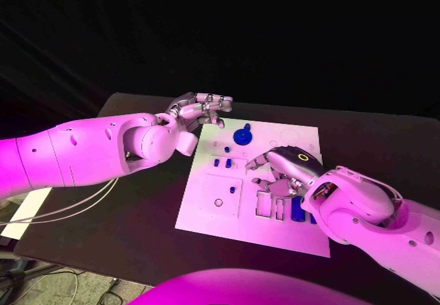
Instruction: Assemble the parts on the task board
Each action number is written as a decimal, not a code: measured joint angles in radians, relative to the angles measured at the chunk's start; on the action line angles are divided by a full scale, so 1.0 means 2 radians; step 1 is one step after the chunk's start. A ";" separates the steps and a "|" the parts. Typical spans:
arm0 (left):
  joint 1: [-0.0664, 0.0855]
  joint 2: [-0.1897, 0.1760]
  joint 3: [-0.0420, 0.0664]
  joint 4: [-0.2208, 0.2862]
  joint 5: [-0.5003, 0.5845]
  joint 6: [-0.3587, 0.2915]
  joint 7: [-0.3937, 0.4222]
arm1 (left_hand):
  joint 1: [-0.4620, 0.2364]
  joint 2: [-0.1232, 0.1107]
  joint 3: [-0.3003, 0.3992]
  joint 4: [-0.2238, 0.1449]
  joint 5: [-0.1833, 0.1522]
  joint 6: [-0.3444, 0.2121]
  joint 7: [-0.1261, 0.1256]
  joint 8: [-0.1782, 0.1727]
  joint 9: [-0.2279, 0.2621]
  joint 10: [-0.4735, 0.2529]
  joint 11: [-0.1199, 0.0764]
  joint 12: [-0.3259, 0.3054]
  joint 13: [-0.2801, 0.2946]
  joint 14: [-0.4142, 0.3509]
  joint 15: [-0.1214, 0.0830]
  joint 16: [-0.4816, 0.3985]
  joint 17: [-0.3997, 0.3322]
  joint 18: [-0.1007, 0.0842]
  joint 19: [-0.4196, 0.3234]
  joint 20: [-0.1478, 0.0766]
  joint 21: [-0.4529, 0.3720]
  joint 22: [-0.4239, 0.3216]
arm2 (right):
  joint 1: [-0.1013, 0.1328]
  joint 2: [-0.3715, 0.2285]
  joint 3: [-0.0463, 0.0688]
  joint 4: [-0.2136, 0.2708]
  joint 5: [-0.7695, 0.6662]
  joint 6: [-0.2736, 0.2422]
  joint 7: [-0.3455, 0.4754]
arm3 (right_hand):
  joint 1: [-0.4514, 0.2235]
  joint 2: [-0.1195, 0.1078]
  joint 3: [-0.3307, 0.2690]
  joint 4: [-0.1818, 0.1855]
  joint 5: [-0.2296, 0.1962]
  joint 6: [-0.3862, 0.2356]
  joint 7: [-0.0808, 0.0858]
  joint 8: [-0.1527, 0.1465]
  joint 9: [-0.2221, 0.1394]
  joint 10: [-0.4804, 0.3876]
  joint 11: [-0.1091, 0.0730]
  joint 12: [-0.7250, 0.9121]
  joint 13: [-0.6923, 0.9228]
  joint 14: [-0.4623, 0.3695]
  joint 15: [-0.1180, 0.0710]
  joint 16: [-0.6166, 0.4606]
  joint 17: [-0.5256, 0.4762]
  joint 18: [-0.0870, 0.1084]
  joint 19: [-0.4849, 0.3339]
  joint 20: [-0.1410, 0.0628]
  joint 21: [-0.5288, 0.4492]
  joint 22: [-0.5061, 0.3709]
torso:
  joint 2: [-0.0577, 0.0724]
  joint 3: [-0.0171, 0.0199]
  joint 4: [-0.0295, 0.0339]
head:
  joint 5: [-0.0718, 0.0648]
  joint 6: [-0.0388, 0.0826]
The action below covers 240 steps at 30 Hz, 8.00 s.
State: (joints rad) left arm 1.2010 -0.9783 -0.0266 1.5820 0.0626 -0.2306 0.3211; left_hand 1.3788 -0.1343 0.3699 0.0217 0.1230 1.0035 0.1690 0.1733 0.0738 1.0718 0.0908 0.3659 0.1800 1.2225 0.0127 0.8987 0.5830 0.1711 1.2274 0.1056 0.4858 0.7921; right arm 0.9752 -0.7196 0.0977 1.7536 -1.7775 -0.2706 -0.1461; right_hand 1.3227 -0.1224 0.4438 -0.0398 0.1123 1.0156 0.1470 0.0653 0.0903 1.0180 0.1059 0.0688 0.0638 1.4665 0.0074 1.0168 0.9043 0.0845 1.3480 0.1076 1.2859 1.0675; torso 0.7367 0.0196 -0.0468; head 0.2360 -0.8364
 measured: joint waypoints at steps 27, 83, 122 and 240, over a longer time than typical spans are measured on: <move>0.000 -0.003 0.000 0.002 -0.006 0.005 -0.001 | 0.000 0.000 0.000 0.000 0.000 0.000 0.000 0.000 0.000 0.000 0.000 0.003 0.000 -0.002 -0.002 0.000 0.000 0.000 0.000 0.000 -0.002 0.000 | 0.020 -0.050 0.006 -0.009 -0.021 0.034 -0.030 | 0.006 0.006 -0.030 0.001 0.002 -0.009 -0.011 0.000 -0.005 -0.013 -0.003 0.013 0.001 0.000 0.000 0.000 -0.007 0.000 0.000 0.000 -0.002 -0.001 | 0.000 0.0003 0.0005 | -0.016 0.018; 0.000 -0.005 0.000 0.003 -0.009 0.007 -0.003 | -0.002 0.002 -0.001 -0.001 0.000 0.000 0.000 0.000 0.000 -0.002 0.002 0.003 0.001 -0.002 -0.002 0.000 -0.001 0.000 0.000 0.000 -0.002 -0.001 | 0.024 -0.040 0.008 0.003 -0.051 0.038 -0.052 | 0.021 0.034 0.007 -0.004 -0.033 0.062 -0.012 0.016 0.011 0.086 -0.018 0.029 0.006 0.000 -0.015 0.027 0.009 0.000 0.015 -0.015 0.014 0.029 | -0.001 0.0000 0.0001 | -0.021 0.011; 0.000 0.001 0.000 0.001 -0.010 0.009 -0.002 | -0.002 0.002 -0.001 -0.001 0.000 0.000 0.000 0.000 0.000 -0.002 0.002 0.003 0.001 -0.002 -0.002 0.000 -0.001 0.000 0.000 0.000 -0.002 -0.001 | -0.033 0.077 -0.001 0.012 0.003 -0.001 -0.014 | 0.025 0.033 0.011 -0.009 -0.029 0.062 -0.009 0.014 0.011 0.088 -0.017 0.025 0.006 0.000 -0.014 0.031 0.010 0.000 0.017 -0.017 0.014 0.027 | 0.001 -0.0003 0.0006 | 0.011 0.001; -0.001 -0.006 -0.007 0.000 -0.010 0.014 -0.003 | 0.000 0.004 -0.001 -0.001 0.000 0.000 0.000 0.003 0.000 -0.005 0.002 0.007 0.002 -0.006 -0.001 0.000 -0.002 0.000 0.000 0.000 -0.006 -0.002 | -0.055 -0.169 0.008 0.130 0.136 -0.041 -0.163 | -0.053 0.032 -0.245 0.139 0.090 -0.018 -0.025 0.124 0.069 0.180 -0.047 0.573 0.571 -0.001 -0.031 0.198 0.202 -0.002 0.049 -0.034 0.040 0.072 | -0.016 0.0024 -0.0355 | -0.078 0.039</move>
State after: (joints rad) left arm 1.1983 -0.9894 -0.0399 1.5826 0.0419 -0.2026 0.3156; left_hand 1.3788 -0.1263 0.3672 0.0190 0.1230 1.0036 0.1689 0.1798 0.0741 1.0613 0.0942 0.3806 0.1835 1.2103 0.0109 0.8986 0.5796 0.1711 1.2274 0.1056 0.4742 0.7879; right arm 0.8653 -1.0578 0.1137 2.0142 -1.5063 -0.3521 -0.4730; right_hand 1.2160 -0.0581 -0.0458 0.2375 0.2925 0.9787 0.0961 0.3128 0.2288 1.3788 0.0116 1.2138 1.2064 1.4649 -0.0556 1.4137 1.3081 0.0800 1.4450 0.0396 1.3666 1.2122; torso 0.7043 0.0244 -0.1177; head 0.0796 -0.7587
